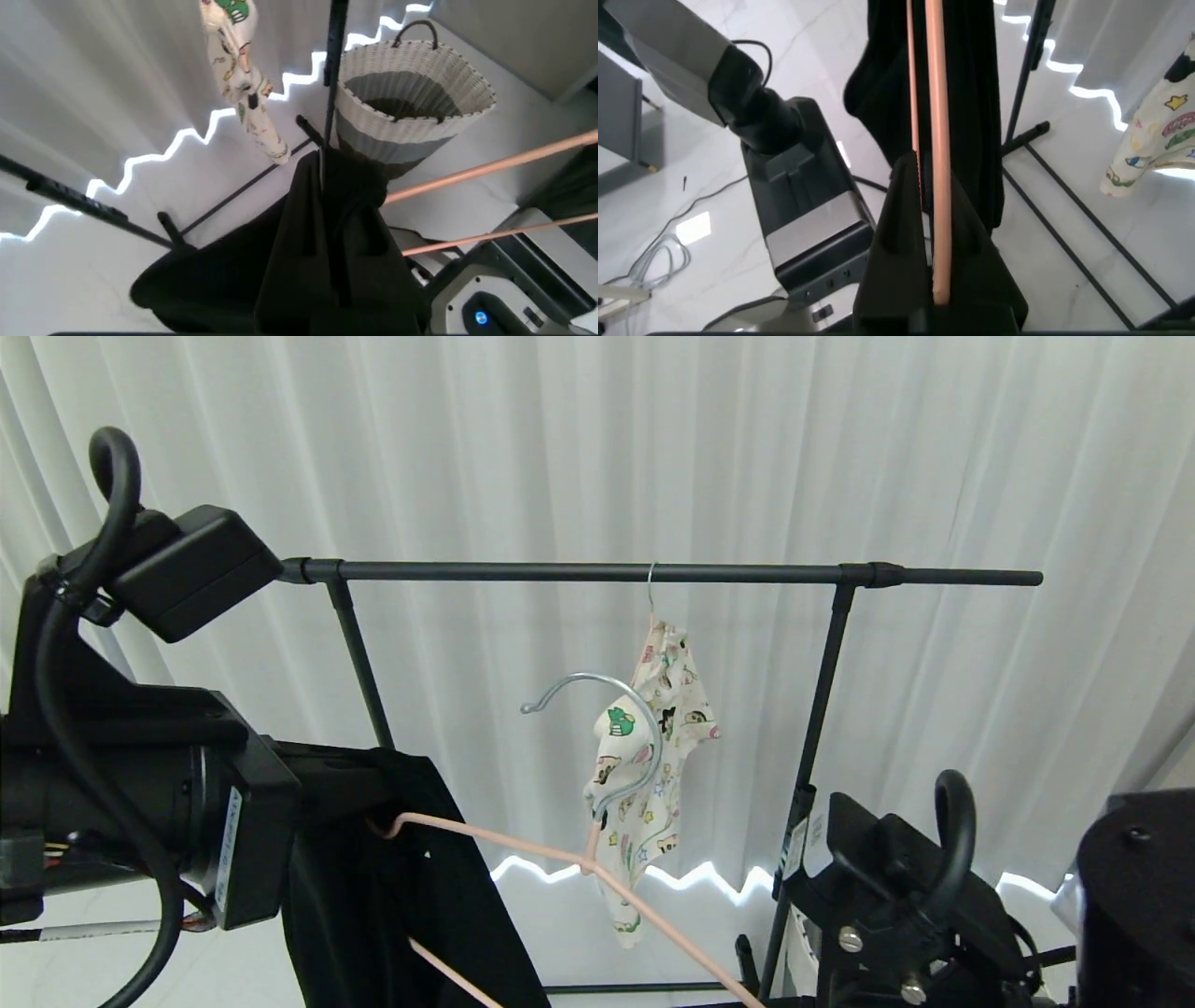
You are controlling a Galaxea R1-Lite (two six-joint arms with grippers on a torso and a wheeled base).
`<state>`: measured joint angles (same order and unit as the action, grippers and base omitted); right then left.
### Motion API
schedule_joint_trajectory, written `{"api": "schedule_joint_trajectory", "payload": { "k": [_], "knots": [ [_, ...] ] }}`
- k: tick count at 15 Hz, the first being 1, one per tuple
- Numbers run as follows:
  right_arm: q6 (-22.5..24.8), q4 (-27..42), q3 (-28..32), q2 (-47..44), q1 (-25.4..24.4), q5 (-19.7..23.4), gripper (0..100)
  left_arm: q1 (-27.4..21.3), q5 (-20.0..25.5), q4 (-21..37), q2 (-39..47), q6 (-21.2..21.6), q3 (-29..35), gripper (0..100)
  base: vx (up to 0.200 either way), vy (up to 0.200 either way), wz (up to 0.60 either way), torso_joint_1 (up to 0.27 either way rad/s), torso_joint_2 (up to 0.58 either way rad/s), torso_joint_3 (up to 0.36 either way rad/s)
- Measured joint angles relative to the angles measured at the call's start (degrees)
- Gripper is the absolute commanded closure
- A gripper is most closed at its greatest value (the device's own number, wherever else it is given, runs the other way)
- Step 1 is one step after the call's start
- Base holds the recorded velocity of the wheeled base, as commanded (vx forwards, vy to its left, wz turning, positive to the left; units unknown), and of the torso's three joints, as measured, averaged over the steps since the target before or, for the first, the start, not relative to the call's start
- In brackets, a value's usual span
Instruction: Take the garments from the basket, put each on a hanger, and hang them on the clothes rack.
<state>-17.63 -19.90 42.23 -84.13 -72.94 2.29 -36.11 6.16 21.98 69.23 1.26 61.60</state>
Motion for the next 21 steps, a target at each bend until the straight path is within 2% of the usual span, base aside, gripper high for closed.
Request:
{"api": "schedule_joint_trajectory", "payload": {
  "k": [5,13,17,21],
  "knots": [
    [-0.4,-2.4,2.8,-4.5,0.0,-0.1,100,-4.8,-0.1,0.0,0.0,-2.2,2.7,100,0.0,0.0,0.0,0.0,0.0,0.0],
    [-2.9,-4.8,9.3,-11.4,0.0,-0.4,100,-7.7,-0.2,0.0,0.1,-2.1,3.3,100,0.0,0.0,0.0,0.0,0.0,0.0],
    [-3.6,-4.8,10.0,-13.1,2.8,-0.9,100,-8.1,-0.6,0.0,-0.3,-1.3,3.3,100,0.0,0.0,0.0,0.0,0.0,0.0],
    [-3.9,-4.8,10.0,-13.3,6.0,-5.9,100,-7.2,-1.3,-1.3,-0.6,-0.6,2.8,100,0.0,0.0,0.0,0.0,0.0,0.0]
  ]
}}
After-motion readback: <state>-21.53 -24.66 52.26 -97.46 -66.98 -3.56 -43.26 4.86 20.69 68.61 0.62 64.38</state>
